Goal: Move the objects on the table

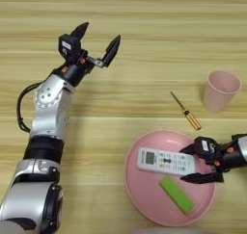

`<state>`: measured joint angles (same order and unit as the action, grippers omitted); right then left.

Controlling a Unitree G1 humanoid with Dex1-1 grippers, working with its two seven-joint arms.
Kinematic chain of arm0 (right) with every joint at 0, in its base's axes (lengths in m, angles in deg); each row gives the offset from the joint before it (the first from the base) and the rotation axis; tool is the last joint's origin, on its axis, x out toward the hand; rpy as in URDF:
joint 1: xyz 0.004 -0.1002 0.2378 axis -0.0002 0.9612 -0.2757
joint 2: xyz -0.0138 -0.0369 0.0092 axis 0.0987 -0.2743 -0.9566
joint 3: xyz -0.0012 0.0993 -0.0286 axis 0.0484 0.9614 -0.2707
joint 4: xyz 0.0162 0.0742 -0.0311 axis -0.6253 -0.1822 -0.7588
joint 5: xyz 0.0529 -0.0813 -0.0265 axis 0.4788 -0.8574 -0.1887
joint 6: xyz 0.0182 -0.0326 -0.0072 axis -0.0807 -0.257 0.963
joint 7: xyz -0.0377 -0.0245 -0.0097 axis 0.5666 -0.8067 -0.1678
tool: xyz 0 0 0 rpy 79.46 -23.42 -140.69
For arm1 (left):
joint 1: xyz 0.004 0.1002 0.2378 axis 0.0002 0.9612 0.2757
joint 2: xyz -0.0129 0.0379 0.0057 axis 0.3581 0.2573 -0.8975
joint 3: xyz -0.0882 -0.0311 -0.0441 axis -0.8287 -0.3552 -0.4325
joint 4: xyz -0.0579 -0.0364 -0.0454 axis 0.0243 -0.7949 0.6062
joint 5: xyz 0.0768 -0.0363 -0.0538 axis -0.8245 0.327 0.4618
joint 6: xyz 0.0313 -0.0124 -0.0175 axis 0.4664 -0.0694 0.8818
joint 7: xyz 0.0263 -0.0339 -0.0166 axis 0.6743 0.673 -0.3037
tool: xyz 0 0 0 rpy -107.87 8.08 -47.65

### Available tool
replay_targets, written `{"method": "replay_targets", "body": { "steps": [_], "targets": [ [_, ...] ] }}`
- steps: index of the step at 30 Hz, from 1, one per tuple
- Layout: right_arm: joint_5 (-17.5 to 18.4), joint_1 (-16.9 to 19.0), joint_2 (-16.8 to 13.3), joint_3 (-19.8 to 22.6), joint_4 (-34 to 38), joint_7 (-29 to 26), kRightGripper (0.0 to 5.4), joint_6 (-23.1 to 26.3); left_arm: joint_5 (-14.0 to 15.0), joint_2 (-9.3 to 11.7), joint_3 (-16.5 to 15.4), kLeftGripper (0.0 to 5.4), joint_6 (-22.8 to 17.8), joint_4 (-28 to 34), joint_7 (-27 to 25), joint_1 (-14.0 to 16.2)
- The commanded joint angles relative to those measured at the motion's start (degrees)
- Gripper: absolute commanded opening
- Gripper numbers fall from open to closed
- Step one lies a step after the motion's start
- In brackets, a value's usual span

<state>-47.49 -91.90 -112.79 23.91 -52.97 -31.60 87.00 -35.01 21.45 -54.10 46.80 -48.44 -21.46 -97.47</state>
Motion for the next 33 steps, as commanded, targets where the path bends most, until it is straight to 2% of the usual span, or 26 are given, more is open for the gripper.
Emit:
{"method": "replay_targets", "body": {
  "steps": [1, 3, 6, 9, 11, 13, 14, 17, 19, 21, 25, 27, 28, 29, 31, 33],
  "targets": [
    [3.11, -0.32, 0.62, 3.90, 4.94, 2.52, 3.77, 1.66, -0.03, -0.15, 0.16, 5.40, -0.79, 0.72, -0.03, 0.33],
    [5.41, -0.83, 1.13, 6.64, 7.93, 4.02, 4.07, 2.56, -0.07, -0.25, 0.15, 5.40, -0.71, 0.57, 0.00, 0.30],
    [11.17, -1.01, 1.77, 11.78, 13.75, 6.29, 4.43, 5.13, -0.11, -0.41, 0.10, 5.40, -0.52, 0.34, 0.09, 0.23],
    [15.61, 0.08, 1.33, 15.42, 18.36, 7.60, 4.75, 7.44, -0.12, -0.50, 0.00, 5.40, -0.32, 0.10, 0.17, 0.11],
    [19.24, 1.49, 1.13, 19.28, 21.69, 9.11, 4.93, 8.72, -0.03, -0.53, -0.13, 5.40, -0.10, -0.06, 0.13, 0.07],
    [21.73, 1.87, 2.74, 23.22, 23.32, 12.96, 5.17, 9.43, 0.05, -0.58, -0.39, 5.40, 0.21, -0.27, 0.29, -0.02],
    [21.84, 1.46, 4.11, 24.73, 23.09, 15.95, 5.31, 9.62, 0.02, -0.61, -0.57, 5.40, 0.39, -0.37, 0.57, -0.06],
    [17.17, -0.52, 10.28, 28.86, 19.01, 29.52, 5.37, 5.76, -1.34, -0.61, -1.34, 5.40, 1.04, -1.09, 3.74, -0.28],
    [14.33, -0.10, 15.29, 32.06, 15.33, 38.97, 5.37, 1.66, -4.28, -0.86, -2.33, 5.40, 1.27, -2.43, 10.49, -0.34],
    [12.51, 0.96, 18.65, 33.53, 12.64, 44.27, 5.37, -2.35, -5.71, -1.63, -3.08, 5.40, 1.27, -3.01, 15.15, 0.33],
    [8.45, 1.13, 22.82, 34.96, 5.75, 51.53, 5.37, -11.25, -8.33, -2.63, -1.96, 5.40, 2.52, -2.89, 18.74, 2.66],
    [5.64, 1.20, 24.18, 35.51, 2.53, 55.00, 5.37, -17.13, -10.91, -2.20, -1.43, 5.40, 3.64, -2.93, 21.08, 3.49],
    [4.85, 1.40, 24.79, 35.76, 1.11, 56.09, 5.37, -19.73, -13.12, -1.57, -1.22, 5.40, 5.28, -3.67, 22.99, 3.72],
    [4.15, 1.55, 25.22, 35.87, -0.19, 56.94, 5.37, -22.23, -13.83, -1.30, -1.39, 5.40, 5.66, -4.39, 24.00, 3.81],
    [3.09, 1.86, 25.70, 35.75, -2.67, 57.90, 5.37, -26.57, -13.81, -1.21, -1.96, 5.40, 5.65, -5.51, 24.85, 3.90],
    [3.98, 1.81, 26.25, 35.79, -4.77, 57.93, 5.37, -28.50, -13.63, -1.25, -2.14, 5.40, 6.25, -6.25, 24.93, 4.12]
  ]
}}
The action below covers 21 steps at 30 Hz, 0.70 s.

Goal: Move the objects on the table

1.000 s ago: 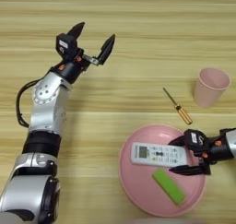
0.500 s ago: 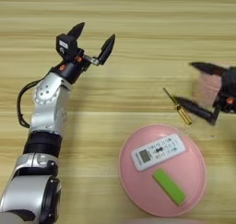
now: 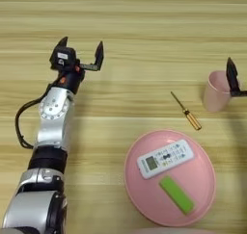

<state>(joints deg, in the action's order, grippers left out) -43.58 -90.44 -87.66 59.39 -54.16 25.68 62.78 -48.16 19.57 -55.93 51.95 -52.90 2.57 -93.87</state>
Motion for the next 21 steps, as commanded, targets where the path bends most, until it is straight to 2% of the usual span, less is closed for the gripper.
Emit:
{"method": "replay_targets", "body": {
  "steps": [1, 4, 7, 10, 12, 21],
  "targets": [
    [0.27, 0.29, 1.23, 0.23, -4.29, 0.67, 5.37, -5.00, -0.71, 0.76, -0.20, 5.40, 1.80, -2.05, 0.96, 0.69],
    [1.25, -0.47, 1.42, 0.38, -5.66, 0.68, 5.37, -5.69, -0.80, 0.93, -0.40, 5.40, 2.46, -2.98, 1.51, 0.81],
    [1.53, -1.23, 1.45, 0.54, -6.68, 1.19, 5.37, -5.81, -2.87, 1.73, -0.08, 5.40, 3.69, -4.36, 3.29, 1.06],
    [0.09, -2.35, 1.11, -0.22, -8.27, 1.74, 5.37, -6.77, -4.03, 2.24, 0.02, 5.40, 4.91, -4.46, 4.41, 1.74],
    [-0.68, -3.33, 0.73, -0.77, -9.83, 1.76, 5.37, -7.36, -3.17, 2.13, -0.26, 5.40, 5.30, -4.65, 4.18, 1.69],
    [-1.89, -5.46, -0.14, -1.17, -13.91, 2.03, 5.37, -9.39, -4.62, 2.52, 0.29, 5.40, 6.53, -8.70, 6.78, -0.87]
  ]
}}
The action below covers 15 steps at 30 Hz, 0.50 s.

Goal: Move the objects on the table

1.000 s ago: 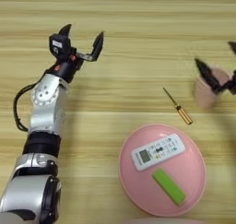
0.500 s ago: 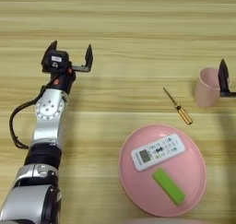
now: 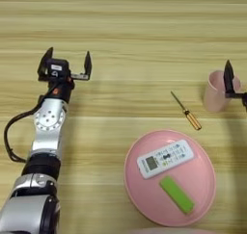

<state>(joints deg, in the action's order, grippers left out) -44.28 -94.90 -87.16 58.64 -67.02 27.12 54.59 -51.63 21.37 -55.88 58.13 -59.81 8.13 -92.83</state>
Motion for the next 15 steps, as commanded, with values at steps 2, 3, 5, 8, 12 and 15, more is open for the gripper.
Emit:
{"method": "replay_targets", "body": {
  "steps": [2, 3, 5, 8, 12, 15],
  "targets": [
    [-1.70, -1.08, -0.65, -0.62, -1.42, 0.74, 5.37, -1.73, -1.29, 0.83, 0.18, 5.40, 0.92, -2.69, 1.68, -2.40],
    [-1.86, -1.12, -0.64, -0.69, -1.57, 0.82, 5.37, -1.94, -1.18, 0.87, 0.05, 5.40, 1.01, -3.13, 1.76, -2.66],
    [-2.11, -1.25, -0.62, -0.84, -1.81, 0.93, 5.37, -2.44, -0.89, 0.95, -0.22, 5.40, 1.01, -3.92, 1.75, -3.24],
    [-2.24, -1.75, -0.55, -1.02, -2.26, 1.23, 5.37, -2.87, -0.71, 1.07, -0.42, 5.40, 1.37, -4.68, 1.78, -3.68],
    [-1.97, -2.48, -0.62, -1.12, -3.09, 1.37, 5.37, -3.14, -0.71, 1.13, -0.60, 5.40, 1.90, -5.24, 1.79, -3.97],
    [-1.71, -2.73, -0.57, -1.14, -3.40, 1.31, 5.37, -3.49, -0.64, 1.17, -0.74, 5.40, 2.05, -5.45, 1.71, -4.22]
  ]
}}
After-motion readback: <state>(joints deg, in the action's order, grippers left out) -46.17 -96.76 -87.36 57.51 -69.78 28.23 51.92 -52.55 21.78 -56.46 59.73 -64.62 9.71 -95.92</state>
